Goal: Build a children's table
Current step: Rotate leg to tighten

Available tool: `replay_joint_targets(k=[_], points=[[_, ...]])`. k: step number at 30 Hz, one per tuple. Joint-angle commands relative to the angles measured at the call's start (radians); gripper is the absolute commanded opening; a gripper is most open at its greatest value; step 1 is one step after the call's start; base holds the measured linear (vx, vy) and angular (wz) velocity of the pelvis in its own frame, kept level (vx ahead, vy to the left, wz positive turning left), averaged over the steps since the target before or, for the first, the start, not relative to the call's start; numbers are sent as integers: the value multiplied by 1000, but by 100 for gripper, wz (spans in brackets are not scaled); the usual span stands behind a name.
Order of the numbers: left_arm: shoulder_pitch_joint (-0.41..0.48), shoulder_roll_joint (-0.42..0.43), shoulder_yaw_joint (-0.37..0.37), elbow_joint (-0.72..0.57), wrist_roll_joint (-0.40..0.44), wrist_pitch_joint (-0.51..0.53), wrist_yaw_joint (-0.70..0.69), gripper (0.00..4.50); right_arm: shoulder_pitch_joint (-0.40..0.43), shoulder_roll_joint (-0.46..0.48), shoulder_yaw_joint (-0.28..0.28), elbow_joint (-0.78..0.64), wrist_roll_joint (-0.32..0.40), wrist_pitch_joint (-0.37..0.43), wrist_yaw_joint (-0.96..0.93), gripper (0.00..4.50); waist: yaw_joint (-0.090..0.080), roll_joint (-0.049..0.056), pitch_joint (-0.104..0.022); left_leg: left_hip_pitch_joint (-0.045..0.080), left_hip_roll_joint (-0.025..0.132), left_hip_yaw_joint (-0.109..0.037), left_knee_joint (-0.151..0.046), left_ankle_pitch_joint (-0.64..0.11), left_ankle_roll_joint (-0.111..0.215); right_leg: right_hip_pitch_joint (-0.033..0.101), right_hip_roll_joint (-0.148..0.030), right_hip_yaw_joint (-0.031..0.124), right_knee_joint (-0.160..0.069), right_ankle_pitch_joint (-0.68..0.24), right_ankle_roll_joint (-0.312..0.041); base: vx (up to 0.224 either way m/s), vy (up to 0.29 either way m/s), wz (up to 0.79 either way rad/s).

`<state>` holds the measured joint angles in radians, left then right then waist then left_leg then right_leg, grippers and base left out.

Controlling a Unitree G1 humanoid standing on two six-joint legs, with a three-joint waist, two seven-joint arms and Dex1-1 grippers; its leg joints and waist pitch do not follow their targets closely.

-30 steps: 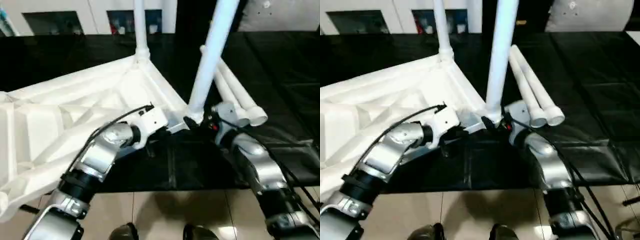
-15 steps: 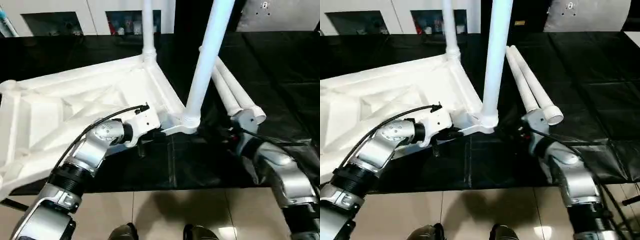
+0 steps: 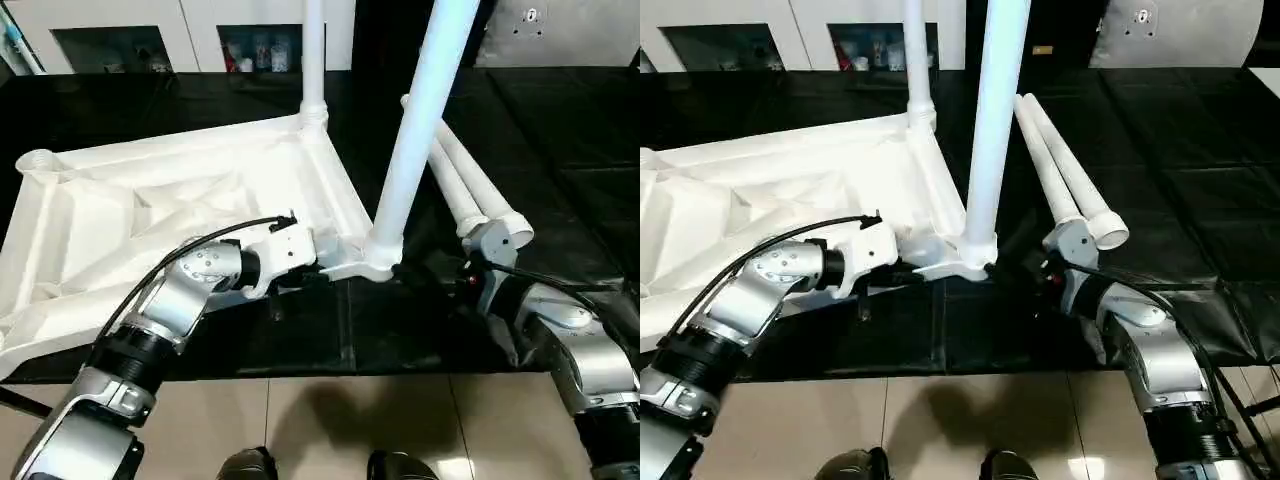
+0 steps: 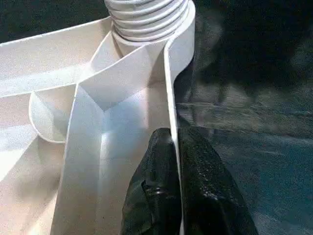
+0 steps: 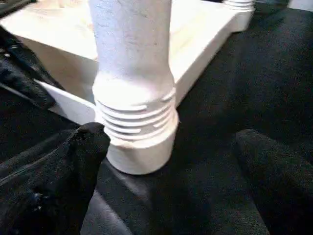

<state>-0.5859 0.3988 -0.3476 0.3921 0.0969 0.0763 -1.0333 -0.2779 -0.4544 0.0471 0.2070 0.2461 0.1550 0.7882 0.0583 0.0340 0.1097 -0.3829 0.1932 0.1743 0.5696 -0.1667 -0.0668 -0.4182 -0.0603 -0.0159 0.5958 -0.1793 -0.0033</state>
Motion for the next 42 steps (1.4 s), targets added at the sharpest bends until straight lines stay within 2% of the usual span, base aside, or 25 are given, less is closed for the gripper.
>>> replay_joint_targets(k=[1, 4, 6, 7, 10, 11, 16, 19, 24, 26, 27, 30, 33, 34, 35, 40, 42], points=[[26, 16, -49, 12, 17, -22, -45, 0, 0, -17, 7, -27, 15, 11, 27, 446, 1, -11, -81, 14, 25, 2, -48, -128, 94, 63, -57, 28, -52, -52, -271, 0, 0, 0], [27, 22, -53, 14, 15, -37, -60, 0, 0, -25, 10, -30, 21, 11, 49, 446, 3, -10, -82, 13, 25, 1, -47, -116, 96, 63, -56, 28, -49, -25, -275, 0, 0, 0], [26, 32, -61, 19, 20, -55, -76, 0, 1, -31, 6, -37, 34, 15, 71, 446, 4, -11, -86, 11, 23, 1, -44, -101, 106, 66, -56, 27, -45, 11, -280, 0, 0, 0], [26, 33, -62, 21, 21, -60, -78, 0, 0, -31, 5, -37, 36, 15, 76, 446, 4, -14, -88, 11, 23, 1, -43, -100, 108, 68, -56, 27, -44, 16, -282, 0, 0, 0], [21, 36, -63, 28, 18, -85, -95, 0, 1, -33, 8, -35, 40, 15, 106, 446, 6, -15, -89, 10, 23, 1, -41, -88, 115, 67, -56, 26, -41, 28, -287, 0, 0, 0], [19, 38, -65, 30, 16, -92, -102, 0, 0, -35, 10, -32, 36, 12, 110, 446, 6, -19, -90, 10, 23, 2, -41, -89, 117, 68, -56, 26, -41, 22, -287, 0, 0, 0], [5, 44, -69, 61, 28, -135, -104, 0, -3, -40, 16, -30, 45, 22, 139, 446, 9, -16, -89, 13, 25, 2, -41, -121, 105, 63, -56, 26, -45, -41, -280, 0, 0, 0], [-12, 34, -61, 107, 43, -161, -67, 0, -5, -40, 13, -28, 47, 25, 146, 446, 9, -20, -85, 12, 23, 2, -41, -156, 86, 61, -58, 27, -51, -113, -263, 0, 0, 0], [-27, 25, -54, 147, 47, -174, -46, 0, 1, -39, 7, -37, 50, 34, 148, 446, 8, -20, -82, 15, 24, -1, -45, -203, 54, 56, -60, 28, -60, -228, -230, 0, 0, 0], [-46, 14, -44, 195, 57, -193, -4, 0, 11, -34, -9, -49, 60, 51, 132, 446, 8, -24, -82, 16, 23, 0, -44, -201, 55, 53, -59, 29, -62, -235, -224, 0, 0, 0], [-50, 12, -42, 203, 59, -197, 7, 0, 13, -33, -10, -51, 61, 54, 132, 446, 9, -23, -81, 17, 23, 0, -44, -205, 55, 51, -59, 29, -64, -242, -222, 0, 0, 0], [-82, -7, -23, 254, 57, -210, 58, 0, 17, -30, -16, -66, 66, 71, 127, 446, 6, -32, -76, 13, 22, -1, -47, -219, 53, 50, -58, 28, -67, -294, -197, 0, 0, 0], [-95, -9, -20, 270, 61, -217, 74, 0, 21, -28, -17, -79, 66, 80, 118, 446, 5, -31, -76, 14, 22, -3, -49, -237, 46, 48, -61, 28, -72, -343, -178, 0, 0, 0], [-98, -8, -21, 274, 67, -224, 81, 0, 24, -28, -17, -86, 66, 83, 114, 446, 2, -27, -70, 11, 22, -5, -54, -245, 41, 45, -60, 27, -75, -355, -171, 0, 0, 0], [-101, -8, -20, 281, 70, -231, 91, 0, 29, -27, -17, -95, 67, 87, 110, 446, 1, -29, -70, 13, 22, -5, -54, -259, 39, 44, -59, 27, -76, -358, -166, 0, 0, 0], [-115, -14, -9, 298, 52, -235, 69, 0, 46, -32, -21, -120, 72, 104, 102, 446, -2, -29, -64, 12, 22, -6, -57, -276, 42, 40, -60, 29, -79, -362, -168, 0, 0, 0], [-122, -14, -9, 306, 49, -240, 63, 0, 52, -34, -22, -129, 73, 110, 96, 446, -2, -25, -55, 12, 21, -6, -59, -286, 41, 35, -60, 30, -83, -382, -163, 0, 0, 0]])
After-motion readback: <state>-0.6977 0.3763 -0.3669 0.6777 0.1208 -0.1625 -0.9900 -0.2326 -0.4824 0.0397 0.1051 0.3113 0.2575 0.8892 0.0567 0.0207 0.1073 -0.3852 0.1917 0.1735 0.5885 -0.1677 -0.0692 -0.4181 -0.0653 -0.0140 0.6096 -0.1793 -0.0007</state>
